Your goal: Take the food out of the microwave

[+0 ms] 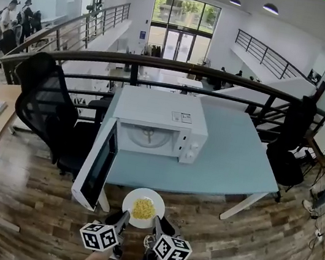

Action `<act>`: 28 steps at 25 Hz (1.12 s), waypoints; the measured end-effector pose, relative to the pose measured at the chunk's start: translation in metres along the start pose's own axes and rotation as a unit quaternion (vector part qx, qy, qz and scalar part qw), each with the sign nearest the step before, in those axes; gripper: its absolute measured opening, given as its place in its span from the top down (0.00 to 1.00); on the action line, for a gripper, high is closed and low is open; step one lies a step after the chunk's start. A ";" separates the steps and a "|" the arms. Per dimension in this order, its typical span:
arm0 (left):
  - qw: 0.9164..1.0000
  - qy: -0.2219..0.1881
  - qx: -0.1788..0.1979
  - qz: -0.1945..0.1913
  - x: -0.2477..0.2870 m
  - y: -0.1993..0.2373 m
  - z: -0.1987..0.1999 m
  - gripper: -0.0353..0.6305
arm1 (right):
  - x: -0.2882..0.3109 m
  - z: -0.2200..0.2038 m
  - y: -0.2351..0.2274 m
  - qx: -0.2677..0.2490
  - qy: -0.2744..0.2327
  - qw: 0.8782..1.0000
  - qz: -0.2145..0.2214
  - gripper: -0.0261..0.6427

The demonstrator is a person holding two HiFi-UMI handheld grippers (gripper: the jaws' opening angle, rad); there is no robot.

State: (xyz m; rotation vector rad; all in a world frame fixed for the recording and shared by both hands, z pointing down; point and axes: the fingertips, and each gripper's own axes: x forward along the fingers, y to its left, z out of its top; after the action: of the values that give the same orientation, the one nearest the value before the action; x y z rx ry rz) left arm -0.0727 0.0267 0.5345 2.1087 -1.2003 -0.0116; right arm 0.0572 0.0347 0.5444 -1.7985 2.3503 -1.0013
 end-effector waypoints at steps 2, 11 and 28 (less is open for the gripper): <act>1.000 0.001 0.003 0.000 -0.006 -0.002 -0.003 0.84 | -0.005 -0.006 0.000 0.009 0.004 1.000 0.000 0.83; 1.000 -0.008 0.002 0.006 -0.027 -0.002 -0.008 0.85 | -0.016 -0.016 0.011 0.012 0.009 1.000 0.010 0.83; 1.000 -0.018 0.002 0.009 -0.037 -0.002 -0.006 0.86 | -0.019 -0.019 0.018 0.017 0.008 1.000 0.017 0.83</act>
State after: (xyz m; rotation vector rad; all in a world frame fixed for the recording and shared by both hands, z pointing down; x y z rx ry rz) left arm -0.0899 0.0585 0.5257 2.1090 -1.2422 -0.0379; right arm 0.0408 0.0630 0.5442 -1.7385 2.3507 -1.0488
